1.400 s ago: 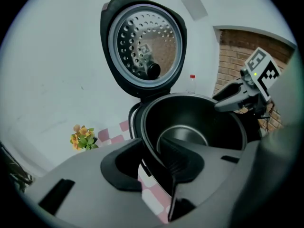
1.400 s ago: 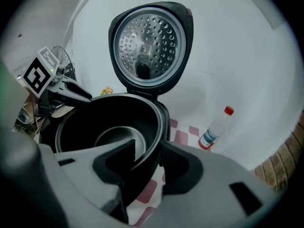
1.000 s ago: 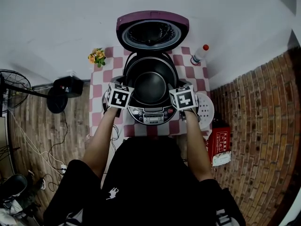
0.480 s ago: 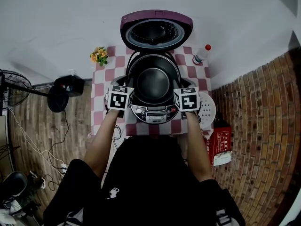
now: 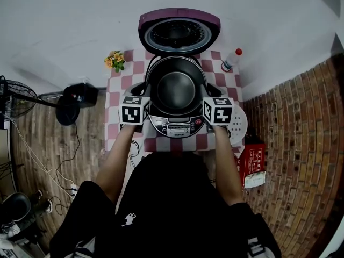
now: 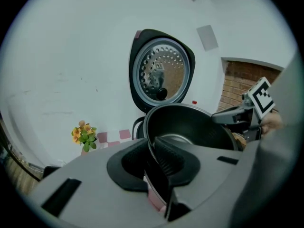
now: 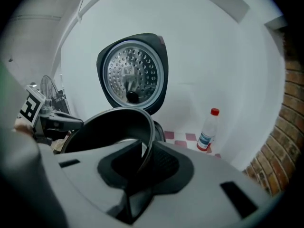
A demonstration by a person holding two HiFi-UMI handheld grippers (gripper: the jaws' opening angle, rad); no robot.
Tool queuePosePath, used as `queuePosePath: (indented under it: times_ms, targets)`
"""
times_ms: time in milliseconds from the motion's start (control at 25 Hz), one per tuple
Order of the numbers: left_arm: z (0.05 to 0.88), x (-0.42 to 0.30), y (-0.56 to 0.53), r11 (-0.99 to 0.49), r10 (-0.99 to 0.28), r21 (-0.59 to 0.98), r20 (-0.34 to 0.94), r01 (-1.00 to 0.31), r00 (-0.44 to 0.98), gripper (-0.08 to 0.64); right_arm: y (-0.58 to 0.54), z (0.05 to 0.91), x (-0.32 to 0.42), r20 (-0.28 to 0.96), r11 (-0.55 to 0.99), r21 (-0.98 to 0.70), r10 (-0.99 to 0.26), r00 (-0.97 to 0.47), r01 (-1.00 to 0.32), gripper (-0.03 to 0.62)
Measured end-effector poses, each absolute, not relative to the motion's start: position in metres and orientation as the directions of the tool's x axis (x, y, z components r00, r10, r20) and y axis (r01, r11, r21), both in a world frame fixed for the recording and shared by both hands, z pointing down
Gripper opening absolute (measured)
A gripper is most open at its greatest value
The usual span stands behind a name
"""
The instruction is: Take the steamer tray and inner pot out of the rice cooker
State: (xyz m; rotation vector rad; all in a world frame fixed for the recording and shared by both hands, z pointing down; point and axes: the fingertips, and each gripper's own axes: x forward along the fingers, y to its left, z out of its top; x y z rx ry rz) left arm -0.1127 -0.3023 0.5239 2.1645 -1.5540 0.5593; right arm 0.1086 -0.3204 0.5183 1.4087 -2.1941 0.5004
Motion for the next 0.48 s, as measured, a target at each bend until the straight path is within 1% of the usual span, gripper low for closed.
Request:
queuePosePath:
  times_ms: [240,480]
  targets:
    - [0.5233,-0.1126,-0.2993,-0.305,-0.782,0.101,0.541,-0.947,0.309,0.051,-0.3205,0.5179,0.1086,0.576,0.448,-0.096,-0.703,-0.417,-0.889,0.067]
    - [0.5185,-0.1163,-0.3028,-0.274,-0.805,0.095,0.522,-0.957,0.282,0.048,-0.3255,0.5160,0.1054,0.566,0.510,-0.146,-0.660,-0.494,-0.848,0.069]
